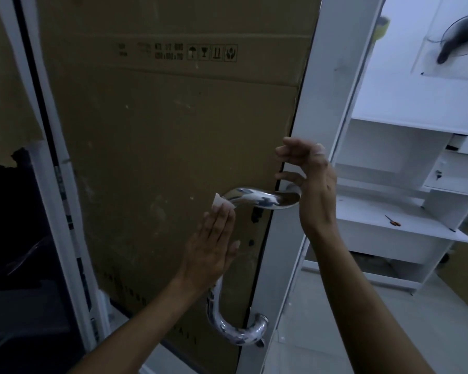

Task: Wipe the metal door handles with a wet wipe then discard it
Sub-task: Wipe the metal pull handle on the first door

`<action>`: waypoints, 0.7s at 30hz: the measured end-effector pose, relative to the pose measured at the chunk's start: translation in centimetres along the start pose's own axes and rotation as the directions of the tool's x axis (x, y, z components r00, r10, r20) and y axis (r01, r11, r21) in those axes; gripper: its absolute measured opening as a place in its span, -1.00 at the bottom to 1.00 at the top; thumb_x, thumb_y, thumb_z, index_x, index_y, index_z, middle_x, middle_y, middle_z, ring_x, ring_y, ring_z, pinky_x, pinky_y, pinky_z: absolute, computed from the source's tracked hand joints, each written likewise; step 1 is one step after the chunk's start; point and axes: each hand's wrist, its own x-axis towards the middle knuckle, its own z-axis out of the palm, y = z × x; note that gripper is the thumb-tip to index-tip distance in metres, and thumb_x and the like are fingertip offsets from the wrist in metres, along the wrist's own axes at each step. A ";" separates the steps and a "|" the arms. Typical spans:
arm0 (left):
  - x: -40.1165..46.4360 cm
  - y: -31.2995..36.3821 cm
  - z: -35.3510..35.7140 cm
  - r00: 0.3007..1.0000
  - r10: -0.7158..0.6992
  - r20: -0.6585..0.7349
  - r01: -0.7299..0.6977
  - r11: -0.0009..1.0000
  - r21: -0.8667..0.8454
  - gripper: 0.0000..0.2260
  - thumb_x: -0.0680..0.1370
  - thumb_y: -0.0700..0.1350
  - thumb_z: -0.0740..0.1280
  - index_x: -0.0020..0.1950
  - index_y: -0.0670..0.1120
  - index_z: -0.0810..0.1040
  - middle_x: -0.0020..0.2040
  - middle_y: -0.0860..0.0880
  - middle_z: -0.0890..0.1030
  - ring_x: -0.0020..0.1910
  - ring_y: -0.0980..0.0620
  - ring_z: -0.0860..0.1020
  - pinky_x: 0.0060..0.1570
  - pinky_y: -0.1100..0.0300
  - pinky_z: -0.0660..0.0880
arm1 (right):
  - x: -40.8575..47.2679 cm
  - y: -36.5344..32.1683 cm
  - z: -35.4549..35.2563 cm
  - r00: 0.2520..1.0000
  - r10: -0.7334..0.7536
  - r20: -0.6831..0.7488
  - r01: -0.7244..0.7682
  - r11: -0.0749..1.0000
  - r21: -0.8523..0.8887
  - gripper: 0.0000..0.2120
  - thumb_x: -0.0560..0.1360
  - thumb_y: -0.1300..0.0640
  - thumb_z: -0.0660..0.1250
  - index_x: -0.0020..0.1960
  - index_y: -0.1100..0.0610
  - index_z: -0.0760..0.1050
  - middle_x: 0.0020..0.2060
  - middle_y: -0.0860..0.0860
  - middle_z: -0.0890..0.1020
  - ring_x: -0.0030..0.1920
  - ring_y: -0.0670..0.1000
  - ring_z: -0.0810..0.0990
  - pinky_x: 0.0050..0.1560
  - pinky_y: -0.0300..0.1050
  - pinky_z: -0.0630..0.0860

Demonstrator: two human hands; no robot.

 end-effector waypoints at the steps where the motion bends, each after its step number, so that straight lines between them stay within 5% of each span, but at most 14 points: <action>1: -0.2 -0.2 -0.2 1.000 0.015 0.010 -0.015 1.000 0.016 -0.34 0.63 0.05 0.13 0.57 -0.19 -0.13 0.59 -0.11 -0.17 0.57 -0.04 -0.08 0.53 0.02 -0.01 | -0.1 -0.1 -0.1 1.000 0.002 -0.003 -0.002 1.000 0.003 -0.61 0.64 -0.02 -0.07 0.11 0.00 0.53 0.01 0.05 0.62 0.07 0.05 0.60 -0.08 -0.03 0.60; 14: 4.0 -1.3 -1.8 0.973 0.232 0.000 -0.232 0.973 -0.002 -0.31 0.63 0.09 0.12 0.57 -0.19 -0.18 0.59 -0.13 -0.20 0.57 -0.07 -0.11 0.53 -0.01 -0.03 | -0.8 -0.7 -1.4 0.998 0.031 -0.058 -0.027 0.998 0.055 -0.60 0.64 0.01 -0.10 0.08 0.01 0.52 -0.02 0.09 0.62 0.04 0.08 0.62 -0.09 -0.09 0.59; 21: 7.1 1.1 -4.3 0.994 0.103 0.041 -0.092 0.971 -0.221 -0.40 0.60 0.06 0.14 0.53 -0.22 0.06 0.53 -0.15 0.13 0.55 -0.07 0.07 0.53 0.00 -0.02 | -1.1 -0.4 -1.2 0.995 0.050 -0.085 -0.043 0.996 0.076 -0.59 0.64 -0.01 -0.10 0.09 0.04 0.52 -0.04 0.06 0.64 0.01 0.04 0.63 -0.10 -0.12 0.58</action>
